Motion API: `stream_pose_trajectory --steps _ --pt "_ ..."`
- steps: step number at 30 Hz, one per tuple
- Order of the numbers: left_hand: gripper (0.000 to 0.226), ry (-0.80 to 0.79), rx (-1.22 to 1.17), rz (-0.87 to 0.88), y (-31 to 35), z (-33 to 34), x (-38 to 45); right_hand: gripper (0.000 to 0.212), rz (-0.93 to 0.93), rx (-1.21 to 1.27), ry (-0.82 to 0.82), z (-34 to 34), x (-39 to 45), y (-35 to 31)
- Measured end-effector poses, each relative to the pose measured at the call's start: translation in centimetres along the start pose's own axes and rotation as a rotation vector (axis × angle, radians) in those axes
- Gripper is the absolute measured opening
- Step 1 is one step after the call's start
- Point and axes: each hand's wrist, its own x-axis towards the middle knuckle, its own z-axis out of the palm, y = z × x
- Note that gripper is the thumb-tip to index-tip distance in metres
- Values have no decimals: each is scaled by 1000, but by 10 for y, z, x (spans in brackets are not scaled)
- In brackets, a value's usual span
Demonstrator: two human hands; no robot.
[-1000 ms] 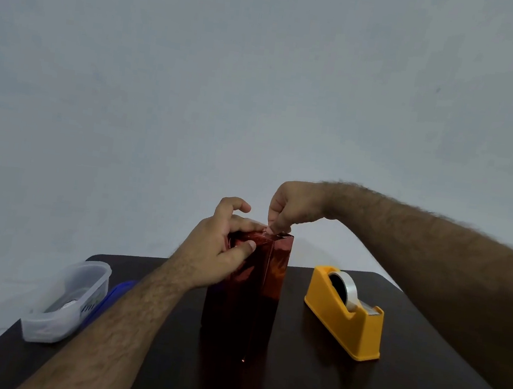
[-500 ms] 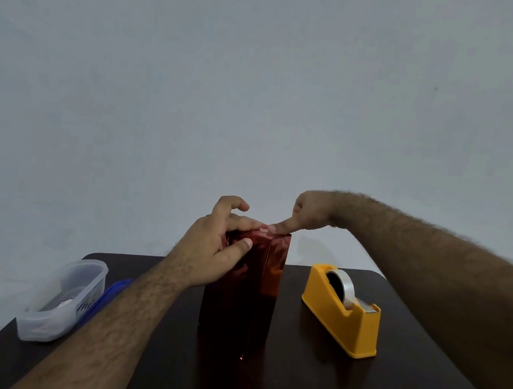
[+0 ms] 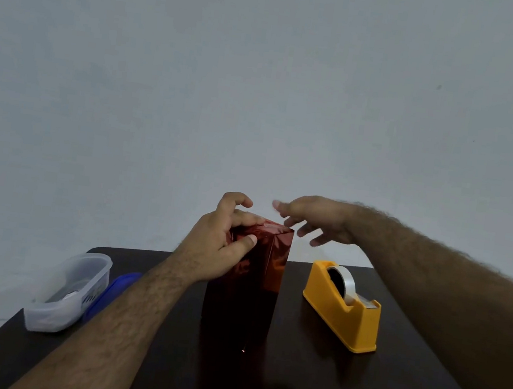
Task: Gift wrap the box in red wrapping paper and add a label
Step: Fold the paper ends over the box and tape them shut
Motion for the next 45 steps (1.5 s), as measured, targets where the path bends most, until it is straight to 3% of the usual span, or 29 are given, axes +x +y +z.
stream_pose_trajectory --steps 3,11,14,18,22,26,29,34,37,39,42,44,45 --pt "49 1 7 7 -2 -4 0 69 9 -50 -60 15 -2 0" --pt "50 -24 30 2 0 -2 1 41 115 282 -108 16 -7 30" --pt "50 -15 17 -14 2 -2 2 25 29 290 -65 10 -4 29" --pt "60 -28 -2 -67 5 -6 2 30 -168 297 173 19 3 13" --pt "70 -58 -23 -105 9 -10 5 21 -266 415 152 32 4 -9" --pt "61 -39 -126 -145 11 -16 8 15 -257 519 213 47 9 -9" --pt "73 -72 -196 -154 5 -25 9 19 -320 623 248 63 13 4" --pt "90 -165 -34 -143 -18 -46 11 15 -398 638 285 65 26 10" --pt "80 -187 55 -142 -25 -45 11 7 -418 589 234 62 30 13" --pt "58 -117 19 -85 -29 -39 14 4 -442 583 223 63 34 16" --pt "22 -8 -34 -82 -29 -33 20 36 -443 560 271 64 35 14" --pt "12 -3 -98 -167 -24 -34 22 64 -470 517 261 60 25 10" --pt "12 -12 -140 -204 -21 -35 23 66 -536 513 230 57 18 8"
